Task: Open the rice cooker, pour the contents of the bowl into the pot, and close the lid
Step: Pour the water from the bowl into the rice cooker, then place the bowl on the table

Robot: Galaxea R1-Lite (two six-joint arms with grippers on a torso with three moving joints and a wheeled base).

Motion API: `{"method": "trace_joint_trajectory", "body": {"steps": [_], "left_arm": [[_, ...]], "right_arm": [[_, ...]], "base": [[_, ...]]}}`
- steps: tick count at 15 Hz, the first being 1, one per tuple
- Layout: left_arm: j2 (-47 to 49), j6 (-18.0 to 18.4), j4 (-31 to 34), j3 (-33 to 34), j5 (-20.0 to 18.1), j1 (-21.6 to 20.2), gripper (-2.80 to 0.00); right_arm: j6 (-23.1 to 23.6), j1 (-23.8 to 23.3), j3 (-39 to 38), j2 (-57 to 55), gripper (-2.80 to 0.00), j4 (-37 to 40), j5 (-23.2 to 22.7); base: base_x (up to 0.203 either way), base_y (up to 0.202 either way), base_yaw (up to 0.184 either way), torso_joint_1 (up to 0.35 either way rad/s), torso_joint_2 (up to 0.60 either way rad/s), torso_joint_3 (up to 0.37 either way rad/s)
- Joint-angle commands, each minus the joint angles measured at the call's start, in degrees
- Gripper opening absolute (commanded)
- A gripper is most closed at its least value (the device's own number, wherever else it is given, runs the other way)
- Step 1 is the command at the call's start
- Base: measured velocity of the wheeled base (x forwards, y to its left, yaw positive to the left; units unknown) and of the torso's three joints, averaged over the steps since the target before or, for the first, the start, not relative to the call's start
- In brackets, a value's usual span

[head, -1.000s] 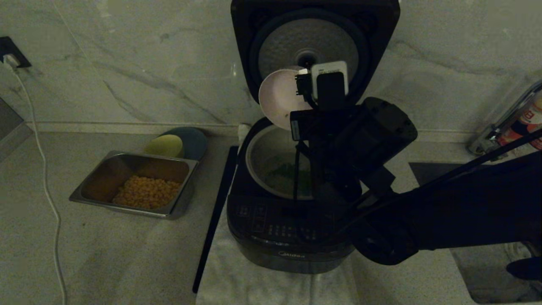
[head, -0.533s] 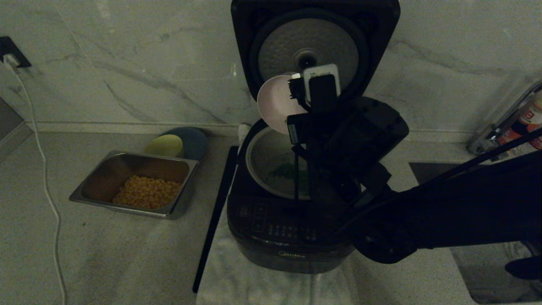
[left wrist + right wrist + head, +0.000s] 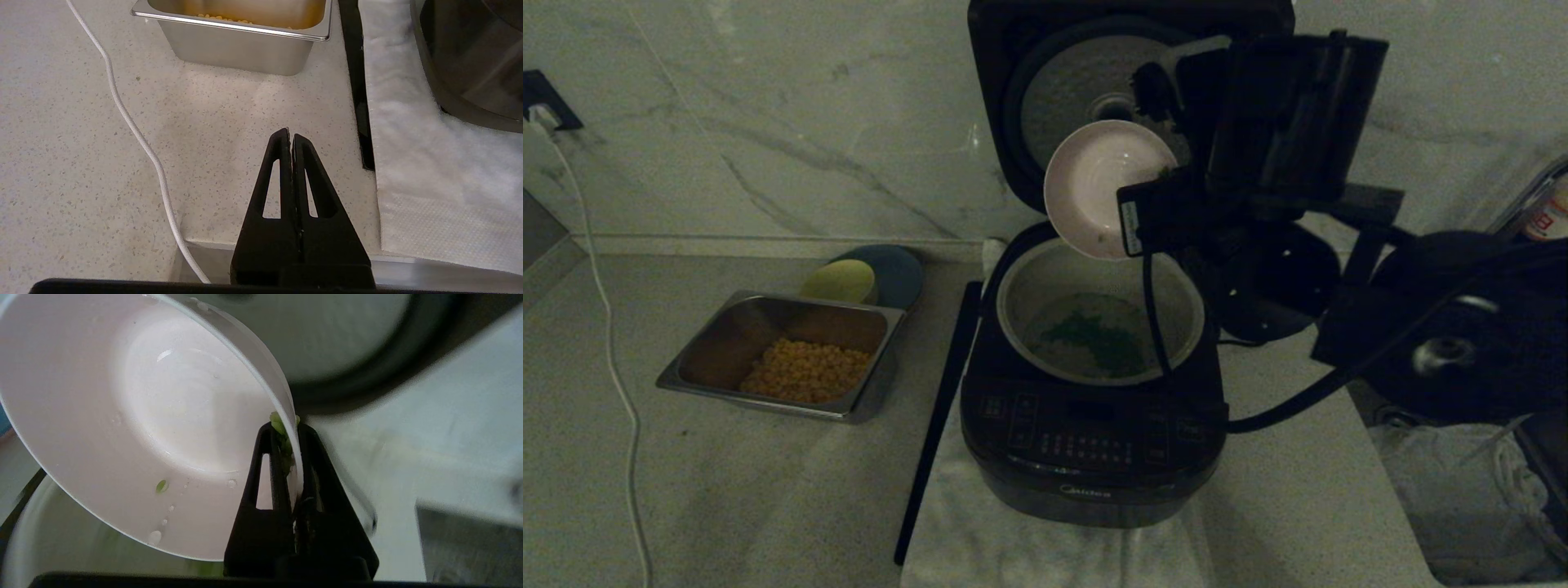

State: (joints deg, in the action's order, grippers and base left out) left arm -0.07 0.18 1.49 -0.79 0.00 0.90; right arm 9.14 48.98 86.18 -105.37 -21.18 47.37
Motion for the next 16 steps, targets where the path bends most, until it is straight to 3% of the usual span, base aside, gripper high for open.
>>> {"method": "trace_joint_trajectory", "body": {"steps": [1, 3, 4, 6, 8, 10, 12, 16], "left_arm": [[0.0, 0.0, 0.0, 0.0, 0.0, 0.0, -2.8], [0.0, 0.0, 0.0, 0.0, 0.0, 0.0, -2.8], [0.0, 0.0, 0.0, 0.0, 0.0, 0.0, -2.8], [0.0, 0.0, 0.0, 0.0, 0.0, 0.0, -2.8], [0.0, 0.0, 0.0, 0.0, 0.0, 0.0, -2.8], [0.0, 0.0, 0.0, 0.0, 0.0, 0.0, -2.8], [0.0, 0.0, 0.0, 0.0, 0.0, 0.0, -2.8], [0.0, 0.0, 0.0, 0.0, 0.0, 0.0, -2.8]], "right_arm": [[-13.4, -0.1, 5.0, 8.1, -2.8, 33.1, -2.6], [-25.5, -1.0, 8.9, 13.6, -2.8, 52.6, -8.1], [-30.9, -3.1, 9.9, 16.7, -2.8, 60.4, -13.4], [-34.8, -10.7, 9.6, 20.3, -2.8, 67.8, -21.0], [-35.8, -20.0, 4.9, 24.0, -2.8, 71.0, -28.1], [-36.1, -27.2, -6.4, 28.1, -2.8, 71.5, -35.5], [-35.8, -32.8, -19.3, 30.5, -2.8, 67.0, -41.0], [-33.2, -39.1, -42.3, 28.0, -2.8, 44.1, -47.3]], "base": [[0.0, 0.0, 0.0, 0.0, 0.0, 0.0], [0.0, 0.0, 0.0, 0.0, 0.0, 0.0], [0.0, 0.0, 0.0, 0.0, 0.0, 0.0], [0.0, 0.0, 0.0, 0.0, 0.0, 0.0], [0.0, 0.0, 0.0, 0.0, 0.0, 0.0], [0.0, 0.0, 0.0, 0.0, 0.0, 0.0], [0.0, 0.0, 0.0, 0.0, 0.0, 0.0], [0.0, 0.0, 0.0, 0.0, 0.0, 0.0]]}}
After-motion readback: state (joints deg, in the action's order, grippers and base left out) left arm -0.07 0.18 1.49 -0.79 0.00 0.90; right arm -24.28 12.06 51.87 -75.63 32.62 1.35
